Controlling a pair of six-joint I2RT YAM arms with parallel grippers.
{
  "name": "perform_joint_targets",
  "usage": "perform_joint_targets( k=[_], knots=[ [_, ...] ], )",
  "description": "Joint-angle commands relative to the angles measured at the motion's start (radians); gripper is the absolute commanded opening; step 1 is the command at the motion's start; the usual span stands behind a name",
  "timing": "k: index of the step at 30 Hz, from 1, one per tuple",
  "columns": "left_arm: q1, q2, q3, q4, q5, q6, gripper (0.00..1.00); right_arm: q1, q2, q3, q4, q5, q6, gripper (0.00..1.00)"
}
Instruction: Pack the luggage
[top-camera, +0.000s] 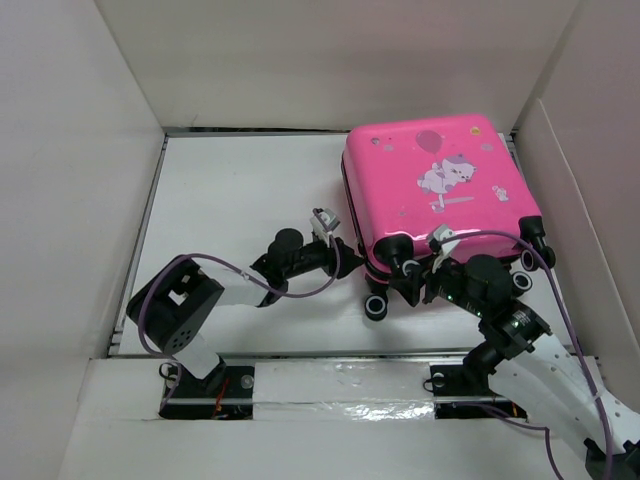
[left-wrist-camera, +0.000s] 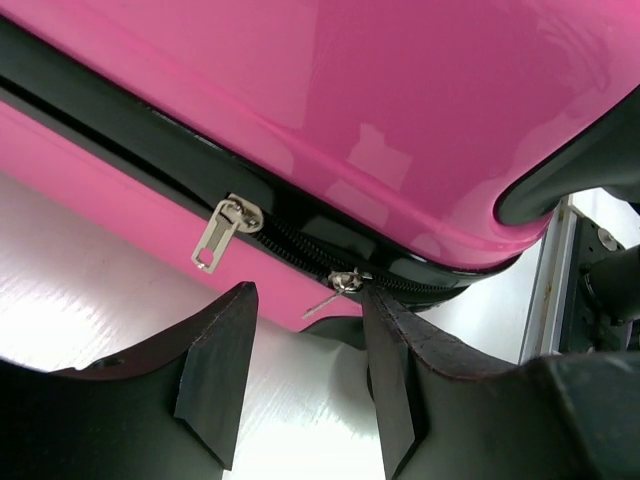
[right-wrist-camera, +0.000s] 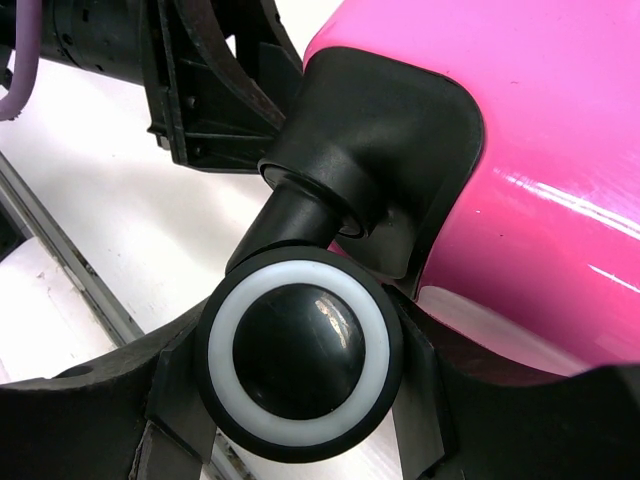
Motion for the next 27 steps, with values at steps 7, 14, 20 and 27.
perform_joint_targets(
  k=[7,14,20,27],
  knots=[
    [0.002,0.024,0.068,0.048,0.013,0.022,0.31,-0.031,0.016,0.012,0.115,0.08,-0.034,0.0],
    [0.002,0.028,0.063,0.058,0.002,0.008,0.02,-0.031,0.003,0.008,0.112,0.08,-0.031,0.0],
    [0.002,0.007,0.048,-0.004,-0.192,0.019,0.0,-0.031,-0.01,0.012,0.114,0.038,-0.035,0.0],
    [0.043,0.024,0.095,-0.01,-0.401,0.002,0.0,-0.011,0.069,0.012,0.16,-0.084,-0.057,0.0]
  ],
)
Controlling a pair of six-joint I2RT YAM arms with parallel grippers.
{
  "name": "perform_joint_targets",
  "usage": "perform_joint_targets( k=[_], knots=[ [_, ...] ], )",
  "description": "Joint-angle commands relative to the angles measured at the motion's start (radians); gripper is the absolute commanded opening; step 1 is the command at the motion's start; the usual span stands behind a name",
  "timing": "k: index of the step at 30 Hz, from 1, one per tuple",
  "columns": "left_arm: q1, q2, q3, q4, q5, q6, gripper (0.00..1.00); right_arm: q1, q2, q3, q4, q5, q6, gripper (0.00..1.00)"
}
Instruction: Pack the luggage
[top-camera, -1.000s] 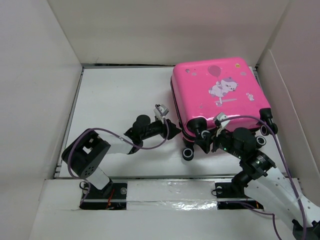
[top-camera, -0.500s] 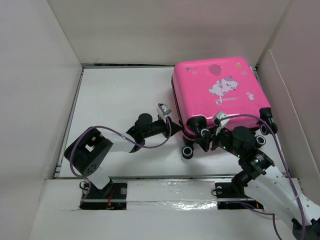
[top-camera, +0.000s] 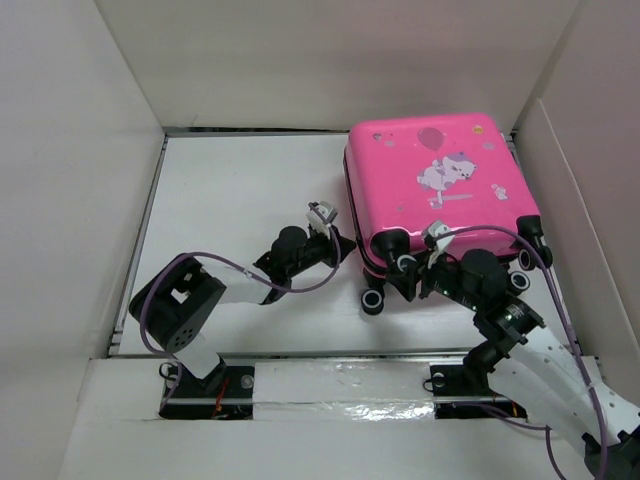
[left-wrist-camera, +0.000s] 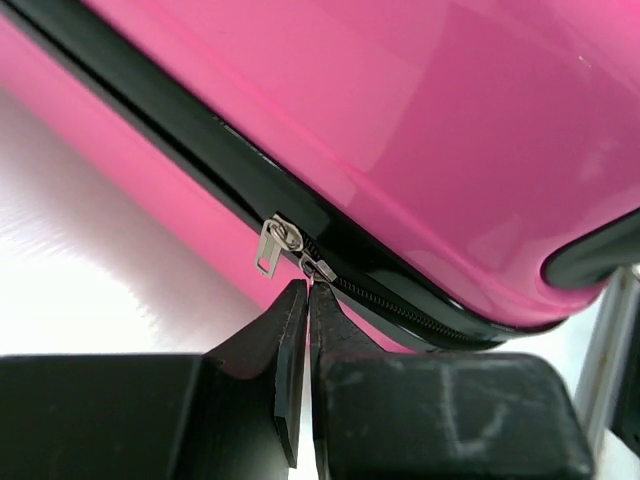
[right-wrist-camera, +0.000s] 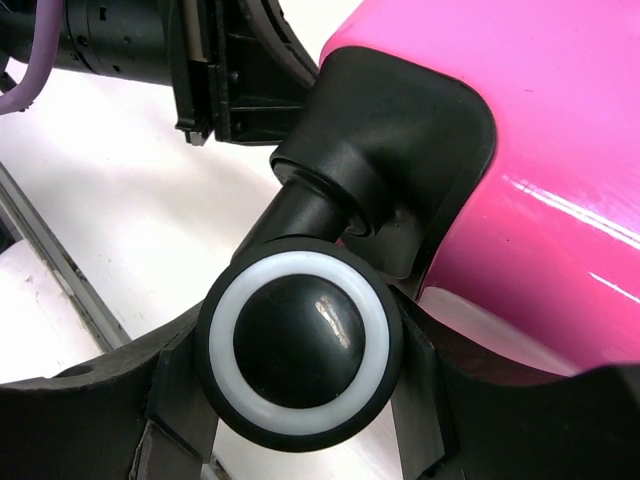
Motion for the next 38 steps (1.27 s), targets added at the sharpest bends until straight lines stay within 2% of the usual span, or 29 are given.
perform_joint_targets(
  k=[1,6,7,8,9,10,14,16,17,18,19,20,21,23,25,27,30,32,33,34,38],
  knots=[
    [0.069,0.003,0.062,0.011,-0.24,0.007,0.0,0.015,0.039,0.014,0.113,-0.044,-0.025,0.0],
    [0.069,-0.067,0.039,-0.003,-0.4,-0.028,0.0,0.12,0.125,0.022,0.192,-0.041,-0.007,0.0],
    [0.069,-0.09,0.025,-0.015,-0.426,-0.059,0.07,0.138,0.149,0.026,0.236,-0.041,-0.007,0.0],
    [0.069,-0.119,0.009,-0.029,-0.45,-0.074,0.26,0.157,0.178,0.034,0.284,-0.034,-0.004,0.0],
    [0.069,-0.189,-0.024,-0.043,-0.475,-0.089,0.35,0.176,0.248,0.043,0.309,-0.033,-0.004,0.0],
    [0.069,-0.231,-0.041,-0.084,-0.525,-0.123,0.5,0.215,0.292,0.072,0.335,-0.033,-0.005,0.0],
    [0.069,-0.492,-0.088,-0.262,-0.668,-0.223,0.68,0.319,0.522,0.202,0.453,-0.059,-0.021,0.0],
    [0.069,-0.656,-0.117,-0.334,-0.717,-0.254,0.73,0.364,0.65,0.273,0.467,-0.064,-0.024,0.02],
    [0.069,-0.708,-0.127,-0.357,-0.73,-0.292,0.78,0.406,0.684,0.351,0.455,-0.064,-0.042,0.11],
    [0.069,-0.804,-0.145,-0.377,-0.74,-0.313,0.79,0.423,0.711,0.382,0.45,-0.054,-0.044,0.33],
    [0.069,-0.846,-0.154,-0.396,-0.747,-0.329,0.81,0.436,0.74,0.408,0.441,-0.047,-0.044,0.45],
    [0.069,-0.889,-0.162,-0.435,-0.751,-0.355,0.86,0.447,0.743,0.445,0.418,-0.033,-0.086,0.64],
    [0.069,-0.955,-0.168,-0.461,-0.757,-0.369,0.89,0.447,0.74,0.456,0.403,-0.021,-0.096,0.76],
    [0.078,-1.004,-0.167,-0.54,-0.756,-0.376,0.93,0.447,0.687,0.453,0.371,0.046,-0.109,0.9],
    [0.078,-1.049,-0.145,-0.595,-0.751,-0.384,0.95,0.447,0.627,0.425,0.337,0.102,-0.122,0.9],
    [0.078,-1.07,-0.118,-0.653,-0.735,-0.389,0.95,0.447,0.513,0.396,0.28,0.195,-0.139,1.0],
    [0.078,-1.078,-0.085,-0.667,-0.673,-0.383,0.96,0.405,0.344,0.367,0.206,0.366,-0.139,1.0],
    [0.078,-1.075,-0.071,-0.646,-0.613,-0.366,0.96,0.327,0.251,0.304,0.206,0.453,-0.124,1.0],
    [0.078,-1.064,-0.071,-0.612,-0.575,-0.358,0.96,0.262,0.161,0.261,0.186,0.467,-0.114,1.0],
    [0.078,-1.054,-0.074,-0.612,-0.56,-0.349,0.96,0.261,0.116,0.261,0.176,0.478,-0.108,1.0],
    [0.078,-0.98,-0.075,-0.586,-0.52,-0.357,0.99,0.11,-0.045,0.186,0.145,0.487,-0.077,1.0]
  ],
)
